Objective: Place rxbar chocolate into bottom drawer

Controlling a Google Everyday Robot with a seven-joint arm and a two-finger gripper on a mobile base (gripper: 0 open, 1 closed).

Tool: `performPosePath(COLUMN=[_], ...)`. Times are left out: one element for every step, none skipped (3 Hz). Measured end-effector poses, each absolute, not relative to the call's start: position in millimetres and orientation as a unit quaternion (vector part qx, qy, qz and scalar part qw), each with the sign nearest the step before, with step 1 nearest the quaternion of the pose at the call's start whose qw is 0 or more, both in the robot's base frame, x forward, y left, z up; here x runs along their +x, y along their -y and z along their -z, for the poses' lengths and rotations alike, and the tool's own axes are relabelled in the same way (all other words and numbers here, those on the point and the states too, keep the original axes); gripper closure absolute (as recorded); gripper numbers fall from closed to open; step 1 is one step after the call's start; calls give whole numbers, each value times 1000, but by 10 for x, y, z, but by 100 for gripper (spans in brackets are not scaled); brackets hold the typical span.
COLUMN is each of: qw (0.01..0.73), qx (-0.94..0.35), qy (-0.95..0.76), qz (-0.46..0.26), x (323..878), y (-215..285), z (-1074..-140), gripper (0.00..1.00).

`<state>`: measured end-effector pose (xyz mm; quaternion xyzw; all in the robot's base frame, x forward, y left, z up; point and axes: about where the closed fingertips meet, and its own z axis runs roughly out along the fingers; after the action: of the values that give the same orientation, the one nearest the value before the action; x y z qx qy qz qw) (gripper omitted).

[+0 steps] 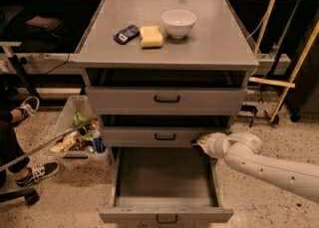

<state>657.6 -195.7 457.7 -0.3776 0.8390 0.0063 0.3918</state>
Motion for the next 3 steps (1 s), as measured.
performPosePath(qw=[393,378,350], qx=[-368,-346,-319], qy=[-843,-857,-874], qz=[-15,-53,-105], x=[6563,6391,6096], y=[2084,2115,1974], z=[-4147,-3209,-2437], gripper=[100,100,100])
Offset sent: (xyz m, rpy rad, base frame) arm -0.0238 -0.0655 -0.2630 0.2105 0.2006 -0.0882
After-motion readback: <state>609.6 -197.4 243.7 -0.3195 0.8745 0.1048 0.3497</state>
